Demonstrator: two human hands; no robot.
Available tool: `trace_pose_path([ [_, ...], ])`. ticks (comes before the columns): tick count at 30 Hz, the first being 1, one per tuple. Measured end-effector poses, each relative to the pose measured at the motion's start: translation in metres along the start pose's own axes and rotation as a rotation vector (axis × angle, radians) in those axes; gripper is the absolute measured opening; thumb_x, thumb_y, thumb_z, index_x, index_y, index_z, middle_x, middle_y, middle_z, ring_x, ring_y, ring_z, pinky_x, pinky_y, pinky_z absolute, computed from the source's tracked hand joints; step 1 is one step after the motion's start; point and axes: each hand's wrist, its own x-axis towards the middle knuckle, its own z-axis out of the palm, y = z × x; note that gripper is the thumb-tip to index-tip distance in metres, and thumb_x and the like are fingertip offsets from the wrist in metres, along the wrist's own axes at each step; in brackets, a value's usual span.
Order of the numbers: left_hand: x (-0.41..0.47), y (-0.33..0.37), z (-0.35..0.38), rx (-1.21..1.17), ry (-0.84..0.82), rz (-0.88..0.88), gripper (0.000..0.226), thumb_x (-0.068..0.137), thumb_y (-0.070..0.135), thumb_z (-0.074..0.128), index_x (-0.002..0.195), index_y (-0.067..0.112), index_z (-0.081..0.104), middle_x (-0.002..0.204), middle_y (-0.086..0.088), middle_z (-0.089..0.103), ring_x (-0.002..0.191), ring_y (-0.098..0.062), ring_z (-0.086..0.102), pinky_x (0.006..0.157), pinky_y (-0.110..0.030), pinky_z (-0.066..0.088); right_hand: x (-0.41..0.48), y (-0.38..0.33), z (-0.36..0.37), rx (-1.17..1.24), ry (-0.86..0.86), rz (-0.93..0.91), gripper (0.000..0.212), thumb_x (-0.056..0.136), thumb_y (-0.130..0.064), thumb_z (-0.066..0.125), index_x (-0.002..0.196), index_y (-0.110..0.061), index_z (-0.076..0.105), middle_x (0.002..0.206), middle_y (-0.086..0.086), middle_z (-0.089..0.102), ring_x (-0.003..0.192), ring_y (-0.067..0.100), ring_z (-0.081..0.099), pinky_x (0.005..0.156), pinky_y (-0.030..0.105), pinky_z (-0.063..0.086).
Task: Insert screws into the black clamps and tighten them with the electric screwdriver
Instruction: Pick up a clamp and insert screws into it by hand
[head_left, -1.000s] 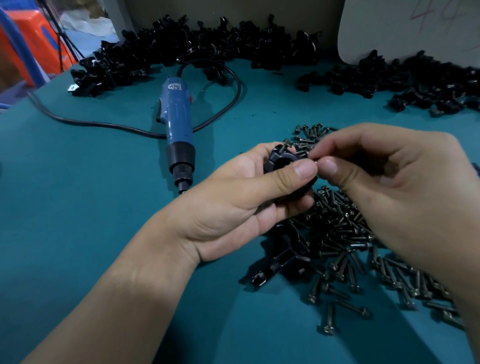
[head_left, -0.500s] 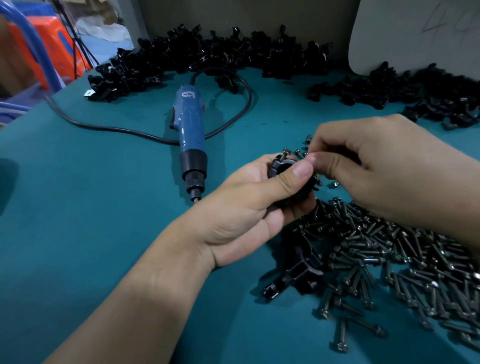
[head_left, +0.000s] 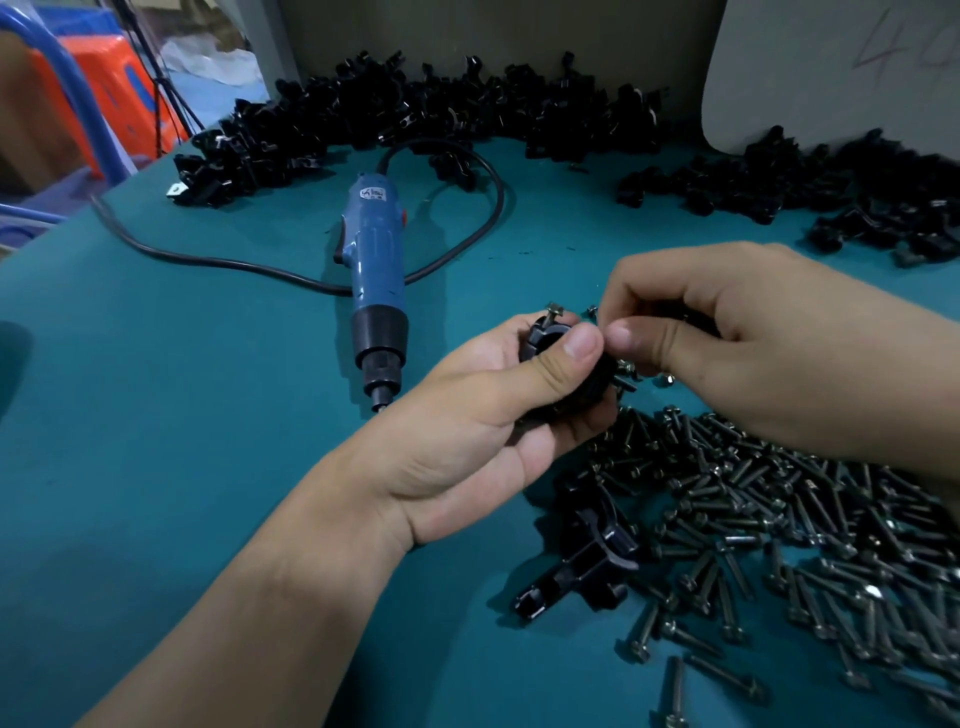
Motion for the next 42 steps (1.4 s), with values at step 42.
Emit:
trace_pose_path([
  [42, -0.001, 0.005, 0.000, -0.043, -0.014, -0.007, 0.037, 0.093, 0.011, 0.065, 0.127, 0.002, 0.055, 0.098, -0.006, 0.072, 0.091, -0.011, 0.071, 0.090, -0.024, 0.057, 0.000, -0.002, -0.003, 0.227, 0.066, -0.018, 0.011, 0.087, -0.022, 0.070, 0.082, -0.030, 0.076, 0.069, -0.014, 0.075, 0.062, 0.001, 0.071, 0.063, 0.011, 0.055],
])
